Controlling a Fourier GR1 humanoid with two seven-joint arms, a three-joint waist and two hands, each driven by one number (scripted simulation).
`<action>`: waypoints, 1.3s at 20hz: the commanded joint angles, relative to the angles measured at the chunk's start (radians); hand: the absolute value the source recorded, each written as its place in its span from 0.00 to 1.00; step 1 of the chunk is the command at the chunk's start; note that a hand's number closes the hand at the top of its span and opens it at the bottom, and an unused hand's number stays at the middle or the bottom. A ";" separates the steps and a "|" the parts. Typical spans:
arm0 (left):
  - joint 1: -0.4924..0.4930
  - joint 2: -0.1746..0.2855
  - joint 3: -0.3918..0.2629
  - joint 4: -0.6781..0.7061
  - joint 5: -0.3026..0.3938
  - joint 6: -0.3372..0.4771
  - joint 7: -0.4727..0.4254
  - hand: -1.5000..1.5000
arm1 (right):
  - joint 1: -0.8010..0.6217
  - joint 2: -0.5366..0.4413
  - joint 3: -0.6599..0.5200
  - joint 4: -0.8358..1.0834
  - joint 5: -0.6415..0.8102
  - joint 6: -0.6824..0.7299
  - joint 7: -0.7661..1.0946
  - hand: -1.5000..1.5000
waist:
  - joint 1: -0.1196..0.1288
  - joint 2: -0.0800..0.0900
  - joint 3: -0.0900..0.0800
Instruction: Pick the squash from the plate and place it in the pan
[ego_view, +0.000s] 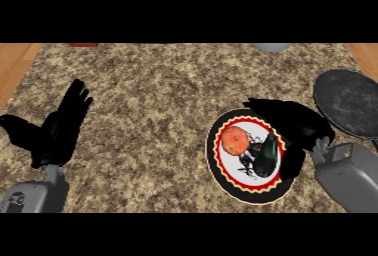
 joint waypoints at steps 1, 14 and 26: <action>0.012 0.018 0.013 -0.046 0.013 -0.020 0.040 0.50 | -0.026 0.054 0.043 -0.077 0.073 0.059 0.155 0.00 | -0.002 -0.003 0.000; 0.036 -0.022 0.044 -0.006 -0.006 -0.070 -0.029 0.50 | -0.042 0.282 0.017 0.018 0.281 0.124 0.174 0.00 | -0.001 0.001 0.000; 0.086 -0.048 0.022 -0.127 -0.052 -0.050 0.050 0.50 | -0.048 0.372 -0.013 0.315 0.464 -0.037 0.005 0.00 | 0.005 0.000 0.001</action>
